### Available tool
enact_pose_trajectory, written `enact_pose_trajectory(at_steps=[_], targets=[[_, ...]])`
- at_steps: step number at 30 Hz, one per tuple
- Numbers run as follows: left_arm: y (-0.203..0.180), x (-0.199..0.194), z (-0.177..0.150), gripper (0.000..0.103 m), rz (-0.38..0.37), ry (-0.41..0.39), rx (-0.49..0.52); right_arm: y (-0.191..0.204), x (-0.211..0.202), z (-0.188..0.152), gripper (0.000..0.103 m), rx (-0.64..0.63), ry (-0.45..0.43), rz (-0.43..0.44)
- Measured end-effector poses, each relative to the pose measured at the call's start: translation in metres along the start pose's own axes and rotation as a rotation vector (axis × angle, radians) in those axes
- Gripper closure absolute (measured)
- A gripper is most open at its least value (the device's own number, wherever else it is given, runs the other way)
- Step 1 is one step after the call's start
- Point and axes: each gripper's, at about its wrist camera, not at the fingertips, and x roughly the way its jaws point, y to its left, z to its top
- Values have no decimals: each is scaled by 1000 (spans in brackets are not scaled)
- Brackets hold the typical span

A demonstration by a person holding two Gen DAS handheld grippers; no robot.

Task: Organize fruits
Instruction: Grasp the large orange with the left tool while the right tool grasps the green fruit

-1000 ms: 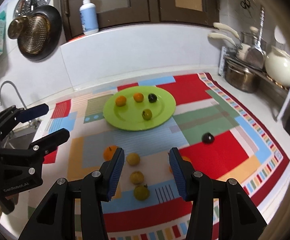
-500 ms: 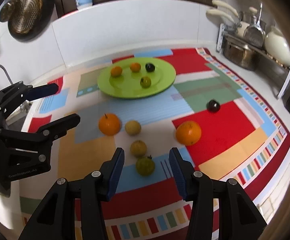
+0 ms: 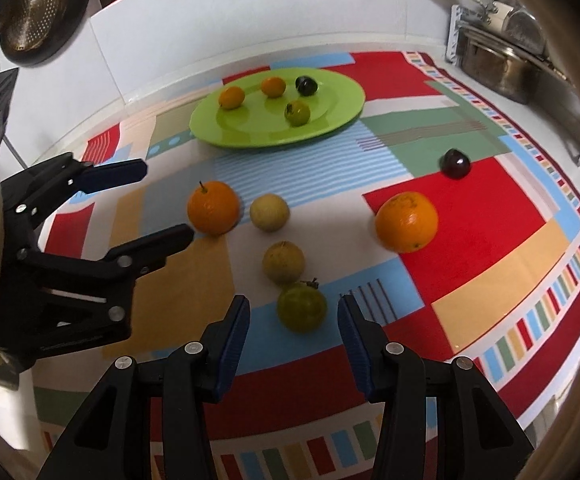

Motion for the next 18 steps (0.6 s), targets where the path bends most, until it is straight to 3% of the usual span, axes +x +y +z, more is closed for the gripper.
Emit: enact_pose_trajectory(at_steps=[5,10,18], targets=[[-1,11,3,37,-12,12,6,-3,9,1,62,15,18,3],[-1,20,7,50,-17,20,10,-4,13,3,67,14,29,7],[-1,30,5,61,-64,50,-24,-5,14,3,73,8,37,9]])
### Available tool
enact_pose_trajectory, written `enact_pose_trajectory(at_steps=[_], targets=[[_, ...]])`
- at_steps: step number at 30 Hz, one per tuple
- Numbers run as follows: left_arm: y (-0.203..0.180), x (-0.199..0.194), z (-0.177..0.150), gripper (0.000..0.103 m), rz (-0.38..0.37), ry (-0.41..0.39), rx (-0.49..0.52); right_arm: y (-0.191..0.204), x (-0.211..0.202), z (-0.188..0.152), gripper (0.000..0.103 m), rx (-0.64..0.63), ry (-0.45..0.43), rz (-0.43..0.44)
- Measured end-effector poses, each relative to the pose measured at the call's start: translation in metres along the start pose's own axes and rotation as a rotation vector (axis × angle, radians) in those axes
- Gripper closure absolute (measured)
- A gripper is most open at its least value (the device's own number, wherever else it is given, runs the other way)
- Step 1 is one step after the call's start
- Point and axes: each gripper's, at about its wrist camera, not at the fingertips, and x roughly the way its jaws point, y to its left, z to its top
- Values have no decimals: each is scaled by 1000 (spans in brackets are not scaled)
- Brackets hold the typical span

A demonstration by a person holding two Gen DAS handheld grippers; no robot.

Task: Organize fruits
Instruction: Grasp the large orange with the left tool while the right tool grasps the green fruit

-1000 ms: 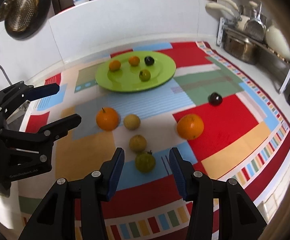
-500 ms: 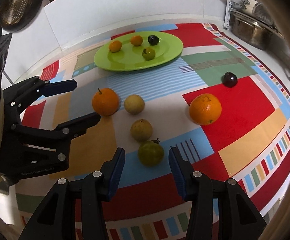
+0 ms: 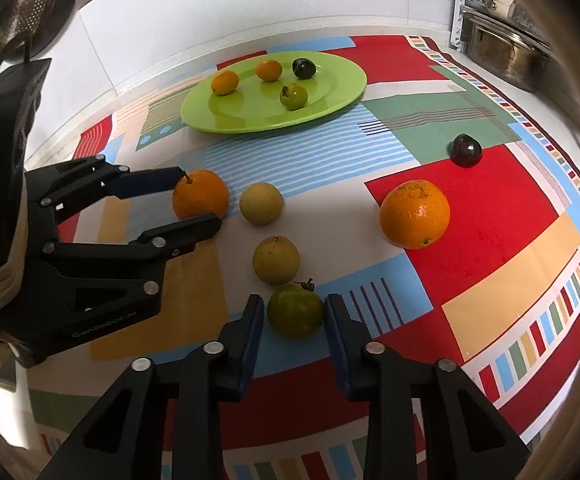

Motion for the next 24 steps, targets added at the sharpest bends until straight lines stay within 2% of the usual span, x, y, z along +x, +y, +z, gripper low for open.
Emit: enact_pose_trajectory(at_steps=[14,24], targets=[[-5,-14,2,62,19,-18,-26,-8,-2,-1,74,25,-15,-7],[-9,-41,7,62,65,-58,-93,-10,-18,5,74,-9,-91,11]])
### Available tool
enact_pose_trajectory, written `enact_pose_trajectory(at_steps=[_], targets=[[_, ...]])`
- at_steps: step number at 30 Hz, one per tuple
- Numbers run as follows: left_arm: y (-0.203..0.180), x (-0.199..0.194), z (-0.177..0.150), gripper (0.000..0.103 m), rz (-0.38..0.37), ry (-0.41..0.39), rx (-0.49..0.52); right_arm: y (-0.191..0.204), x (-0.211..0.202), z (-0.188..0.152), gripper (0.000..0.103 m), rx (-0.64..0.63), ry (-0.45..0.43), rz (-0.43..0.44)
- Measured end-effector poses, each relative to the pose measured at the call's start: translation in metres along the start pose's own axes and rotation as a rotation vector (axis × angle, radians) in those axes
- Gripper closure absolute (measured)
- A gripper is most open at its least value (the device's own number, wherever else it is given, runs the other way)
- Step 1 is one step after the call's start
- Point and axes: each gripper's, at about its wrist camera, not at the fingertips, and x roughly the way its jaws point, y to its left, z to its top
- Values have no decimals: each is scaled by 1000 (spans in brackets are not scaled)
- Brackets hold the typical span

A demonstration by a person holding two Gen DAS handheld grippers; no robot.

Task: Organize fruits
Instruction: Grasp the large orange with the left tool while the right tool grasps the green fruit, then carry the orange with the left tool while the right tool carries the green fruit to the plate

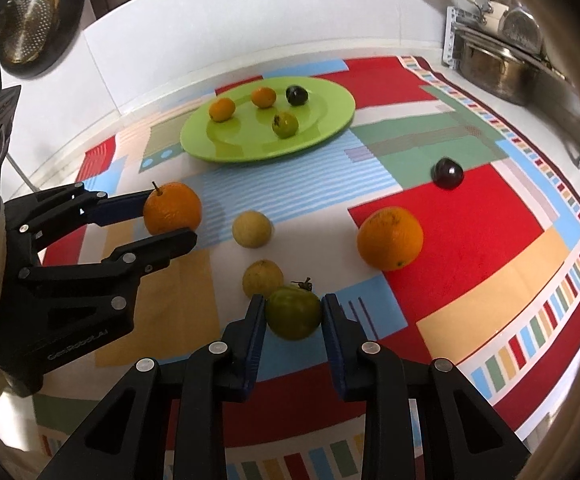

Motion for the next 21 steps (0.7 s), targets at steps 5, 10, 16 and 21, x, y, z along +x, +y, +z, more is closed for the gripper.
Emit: enact_pose_trajectory(at_steps=[5,10,16,21], targets=[[-3,-15,1,62,27,-24,-25,0,-11,4,74,-19,-39,9],[-5,-30,4,62,55,-50,-73,0,-24,10,74,-49,-85,24],[-9,-43,9,63,92,-74,-134,-2,-35,17,74,-88,-132,51],[-12,-51,11,63,137,-91,-181,-4,-41,24,74,-118,-160,82]])
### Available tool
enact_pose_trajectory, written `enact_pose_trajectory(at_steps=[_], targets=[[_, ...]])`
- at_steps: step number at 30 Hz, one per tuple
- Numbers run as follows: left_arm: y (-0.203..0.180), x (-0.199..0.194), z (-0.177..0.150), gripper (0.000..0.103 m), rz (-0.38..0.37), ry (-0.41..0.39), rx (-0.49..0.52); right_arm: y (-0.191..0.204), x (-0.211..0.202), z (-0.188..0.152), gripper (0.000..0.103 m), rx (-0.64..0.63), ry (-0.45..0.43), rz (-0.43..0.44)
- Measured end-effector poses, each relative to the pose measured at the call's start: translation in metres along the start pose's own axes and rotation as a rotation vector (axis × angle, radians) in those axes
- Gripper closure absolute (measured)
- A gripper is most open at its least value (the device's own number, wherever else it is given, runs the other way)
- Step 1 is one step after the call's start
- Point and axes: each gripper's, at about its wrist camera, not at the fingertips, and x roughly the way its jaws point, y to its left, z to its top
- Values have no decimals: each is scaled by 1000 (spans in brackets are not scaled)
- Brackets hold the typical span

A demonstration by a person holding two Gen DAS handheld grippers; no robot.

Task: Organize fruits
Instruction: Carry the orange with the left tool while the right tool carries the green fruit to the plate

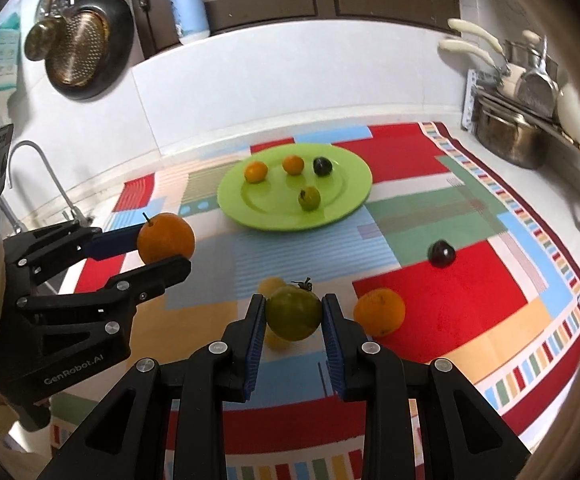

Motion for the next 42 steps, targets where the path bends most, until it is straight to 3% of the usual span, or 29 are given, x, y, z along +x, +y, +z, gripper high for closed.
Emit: enact_pose_trajectory(at_steps=[21,42], targets=[[-15,-19,26,63,152,-68,-171,-20,-10,40,74,-170,-70,134],[5,12,74,63,226,-95,-224,-36,27,110,74,-232,-72,230]])
